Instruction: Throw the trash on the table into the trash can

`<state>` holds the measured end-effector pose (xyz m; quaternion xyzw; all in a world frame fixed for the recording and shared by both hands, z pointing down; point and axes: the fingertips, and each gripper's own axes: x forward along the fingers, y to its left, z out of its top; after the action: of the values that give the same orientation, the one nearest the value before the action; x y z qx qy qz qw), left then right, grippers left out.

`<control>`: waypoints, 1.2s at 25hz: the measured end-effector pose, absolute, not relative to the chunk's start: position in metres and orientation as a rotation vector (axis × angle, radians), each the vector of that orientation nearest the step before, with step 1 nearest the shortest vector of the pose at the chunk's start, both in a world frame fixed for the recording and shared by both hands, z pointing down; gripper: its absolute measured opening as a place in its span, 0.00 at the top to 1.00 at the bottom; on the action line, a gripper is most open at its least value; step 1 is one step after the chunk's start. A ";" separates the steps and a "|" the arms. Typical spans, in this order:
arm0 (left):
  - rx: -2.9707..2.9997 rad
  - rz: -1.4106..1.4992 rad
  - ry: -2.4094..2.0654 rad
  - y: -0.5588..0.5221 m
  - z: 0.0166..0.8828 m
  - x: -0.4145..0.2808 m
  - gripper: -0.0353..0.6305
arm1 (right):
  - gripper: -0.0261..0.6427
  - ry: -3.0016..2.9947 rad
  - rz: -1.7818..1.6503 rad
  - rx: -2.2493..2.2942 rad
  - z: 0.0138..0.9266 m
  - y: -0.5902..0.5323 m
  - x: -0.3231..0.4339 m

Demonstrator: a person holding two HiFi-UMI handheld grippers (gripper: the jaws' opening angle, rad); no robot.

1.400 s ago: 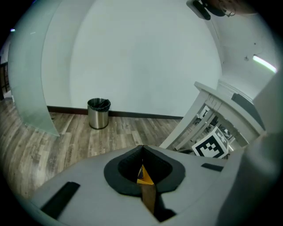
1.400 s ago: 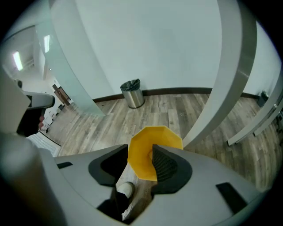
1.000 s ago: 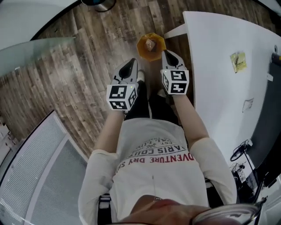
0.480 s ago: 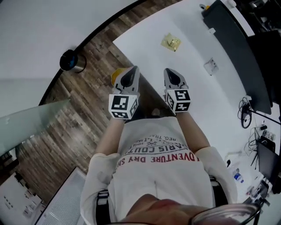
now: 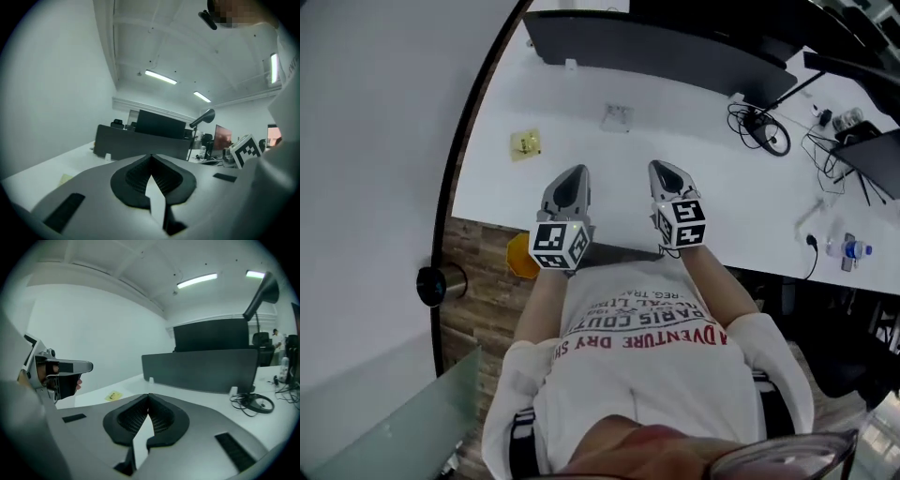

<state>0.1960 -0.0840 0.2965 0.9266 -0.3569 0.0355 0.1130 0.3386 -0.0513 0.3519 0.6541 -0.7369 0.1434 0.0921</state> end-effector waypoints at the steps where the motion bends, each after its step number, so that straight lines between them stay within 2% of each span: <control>1: 2.748 0.112 -0.986 -0.081 0.295 0.214 0.91 | 0.92 -2.138 0.422 2.009 0.350 -0.041 0.358; 7: 2.878 0.127 -0.762 -0.057 0.282 0.291 0.91 | 0.92 -1.919 0.396 2.282 0.340 0.008 0.440; 12: 2.925 0.133 -0.668 -0.042 0.277 0.325 0.91 | 0.92 -1.828 0.375 2.387 0.337 0.033 0.473; 30: 2.894 0.215 -0.689 -0.045 0.289 0.330 0.91 | 0.92 -1.866 0.375 2.352 0.339 0.019 0.477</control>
<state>0.3303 -0.0451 0.2891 0.9672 -0.2304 0.0717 0.0791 0.4769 0.0186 0.3388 0.7760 -0.6157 0.1238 0.0580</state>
